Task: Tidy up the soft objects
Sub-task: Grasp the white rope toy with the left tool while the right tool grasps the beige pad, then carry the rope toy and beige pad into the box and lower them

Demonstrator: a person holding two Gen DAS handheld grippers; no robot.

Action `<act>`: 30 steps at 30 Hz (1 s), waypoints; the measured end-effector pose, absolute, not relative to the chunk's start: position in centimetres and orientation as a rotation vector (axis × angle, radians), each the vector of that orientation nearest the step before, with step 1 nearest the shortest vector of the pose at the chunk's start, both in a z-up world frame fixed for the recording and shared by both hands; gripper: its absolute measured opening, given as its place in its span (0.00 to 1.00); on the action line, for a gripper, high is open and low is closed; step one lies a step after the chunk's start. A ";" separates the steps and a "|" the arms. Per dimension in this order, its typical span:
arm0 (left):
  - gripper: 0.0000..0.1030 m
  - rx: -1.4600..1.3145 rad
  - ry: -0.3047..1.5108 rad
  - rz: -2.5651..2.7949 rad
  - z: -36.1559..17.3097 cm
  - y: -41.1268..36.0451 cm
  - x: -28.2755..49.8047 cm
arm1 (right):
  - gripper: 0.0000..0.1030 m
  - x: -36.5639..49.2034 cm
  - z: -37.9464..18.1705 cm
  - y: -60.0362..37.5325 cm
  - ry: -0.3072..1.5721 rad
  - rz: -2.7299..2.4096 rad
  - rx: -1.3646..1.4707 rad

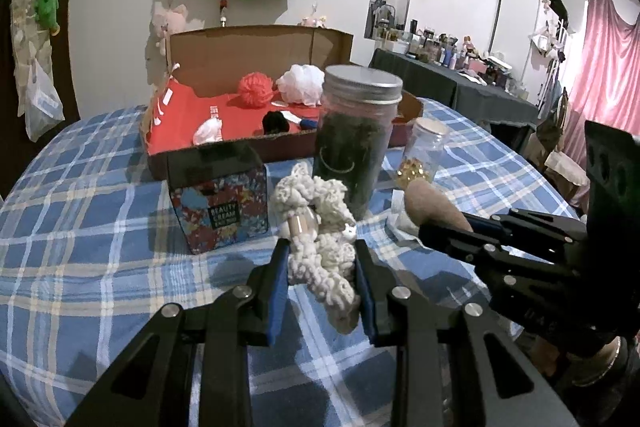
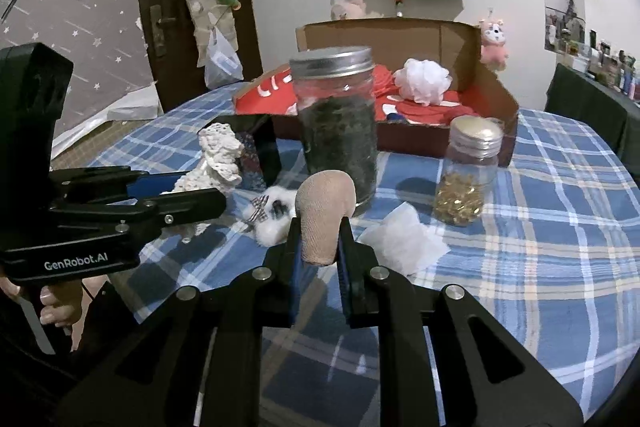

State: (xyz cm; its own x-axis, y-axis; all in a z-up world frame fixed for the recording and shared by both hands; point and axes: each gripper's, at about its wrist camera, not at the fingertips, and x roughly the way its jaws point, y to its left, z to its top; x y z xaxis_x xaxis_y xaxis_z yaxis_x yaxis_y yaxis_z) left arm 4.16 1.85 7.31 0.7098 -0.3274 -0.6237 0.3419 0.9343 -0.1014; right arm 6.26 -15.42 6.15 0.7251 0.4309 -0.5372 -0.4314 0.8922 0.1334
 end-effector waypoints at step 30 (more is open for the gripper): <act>0.31 0.017 0.608 -0.330 11.6 2.9 6.7 | 0.14 9.9 10.9 -19.0 0.527 0.377 0.026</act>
